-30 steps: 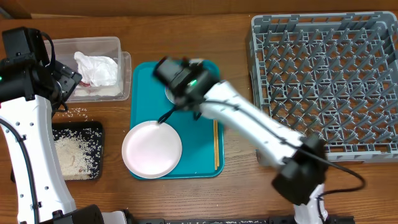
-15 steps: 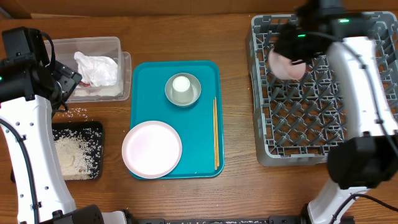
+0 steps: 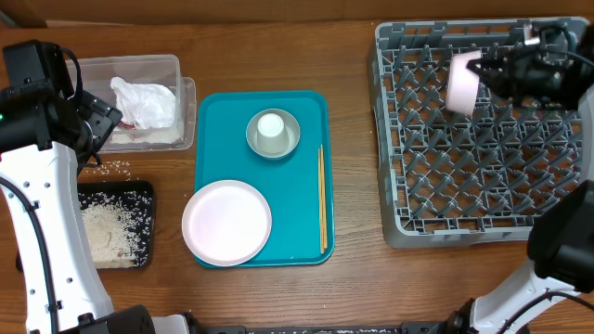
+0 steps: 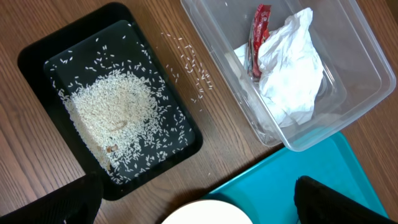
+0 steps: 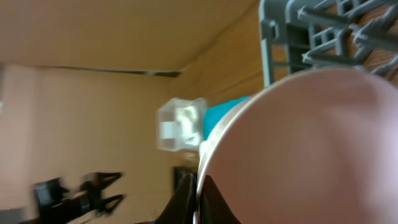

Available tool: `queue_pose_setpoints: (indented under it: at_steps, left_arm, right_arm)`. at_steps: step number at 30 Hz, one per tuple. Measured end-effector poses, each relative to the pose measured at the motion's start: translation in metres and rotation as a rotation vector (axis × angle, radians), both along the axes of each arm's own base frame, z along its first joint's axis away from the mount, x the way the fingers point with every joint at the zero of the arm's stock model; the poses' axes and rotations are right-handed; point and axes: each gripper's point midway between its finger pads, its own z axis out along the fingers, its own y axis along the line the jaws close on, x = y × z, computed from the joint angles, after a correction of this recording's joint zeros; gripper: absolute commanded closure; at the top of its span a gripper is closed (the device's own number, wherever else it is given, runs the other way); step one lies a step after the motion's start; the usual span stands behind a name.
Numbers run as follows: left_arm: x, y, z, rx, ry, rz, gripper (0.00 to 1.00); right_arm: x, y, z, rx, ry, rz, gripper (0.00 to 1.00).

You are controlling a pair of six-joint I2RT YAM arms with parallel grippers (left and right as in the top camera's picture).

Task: Sort waste into correct bins and load items into the dishwasher
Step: 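Carry the white bowl right and place it upside down in the rack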

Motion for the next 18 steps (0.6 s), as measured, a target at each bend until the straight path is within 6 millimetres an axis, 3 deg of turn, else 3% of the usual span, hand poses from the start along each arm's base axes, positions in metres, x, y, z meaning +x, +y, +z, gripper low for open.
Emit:
queue_pose_setpoints:
  at_steps: [8, 13, 18]
  left_arm:
    - [0.000, 0.000, 0.000, 0.000, 0.000, 0.000, 0.00]
    - [0.000, 0.000, 0.000, 0.000, 0.000, 0.000, 0.00]
    - [0.000, 0.000, 0.000, 0.000, 0.000, 0.000, 0.00]
  right_arm:
    - [0.003, 0.001, -0.028, 0.233, -0.007, 0.064, 0.96]
    - [0.006, -0.003, -0.048, 0.248, 0.061, 0.044, 0.96]
    - [0.006, -0.015, -0.051, 0.242, 0.091, 0.006, 0.96]
